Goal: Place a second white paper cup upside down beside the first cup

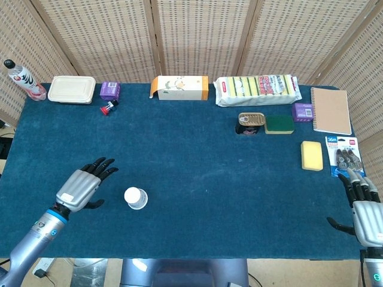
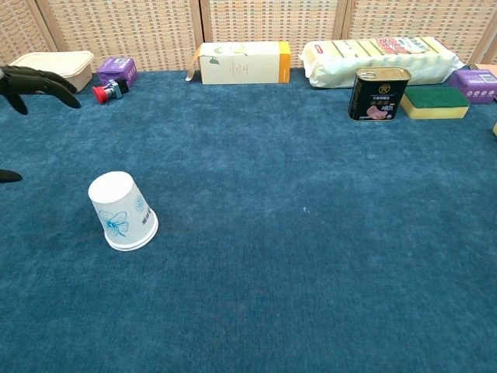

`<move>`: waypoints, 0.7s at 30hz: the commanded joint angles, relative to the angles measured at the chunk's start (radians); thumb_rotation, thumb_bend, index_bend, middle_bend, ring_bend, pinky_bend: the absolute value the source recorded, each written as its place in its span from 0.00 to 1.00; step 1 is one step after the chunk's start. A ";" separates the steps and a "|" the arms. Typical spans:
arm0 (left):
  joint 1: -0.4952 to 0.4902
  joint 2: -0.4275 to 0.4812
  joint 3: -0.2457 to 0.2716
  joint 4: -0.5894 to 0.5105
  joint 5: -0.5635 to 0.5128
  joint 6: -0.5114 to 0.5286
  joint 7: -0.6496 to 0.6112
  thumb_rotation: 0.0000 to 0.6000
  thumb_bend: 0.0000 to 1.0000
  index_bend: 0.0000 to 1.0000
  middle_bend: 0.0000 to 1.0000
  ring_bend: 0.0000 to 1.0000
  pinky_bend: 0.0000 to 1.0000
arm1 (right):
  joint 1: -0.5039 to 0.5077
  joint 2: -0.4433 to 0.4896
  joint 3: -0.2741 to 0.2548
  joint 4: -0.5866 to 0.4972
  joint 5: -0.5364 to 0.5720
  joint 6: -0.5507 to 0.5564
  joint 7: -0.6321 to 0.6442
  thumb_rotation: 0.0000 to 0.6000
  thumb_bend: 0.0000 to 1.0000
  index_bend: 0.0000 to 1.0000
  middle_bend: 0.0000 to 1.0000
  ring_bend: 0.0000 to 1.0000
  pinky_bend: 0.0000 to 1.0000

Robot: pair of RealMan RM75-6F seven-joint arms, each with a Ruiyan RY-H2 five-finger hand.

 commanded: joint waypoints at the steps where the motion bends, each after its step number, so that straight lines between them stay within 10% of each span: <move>1: -0.056 -0.016 -0.006 -0.050 -0.087 -0.061 0.094 1.00 0.20 0.12 0.03 0.00 0.19 | 0.000 0.003 0.001 -0.001 0.001 0.001 0.005 1.00 0.00 0.06 0.00 0.00 0.00; 21: -0.235 -0.188 0.018 -0.100 -0.465 -0.031 0.399 1.00 0.19 0.10 0.00 0.00 0.17 | -0.006 0.029 0.013 -0.001 0.012 0.008 0.075 1.00 0.00 0.06 0.00 0.00 0.00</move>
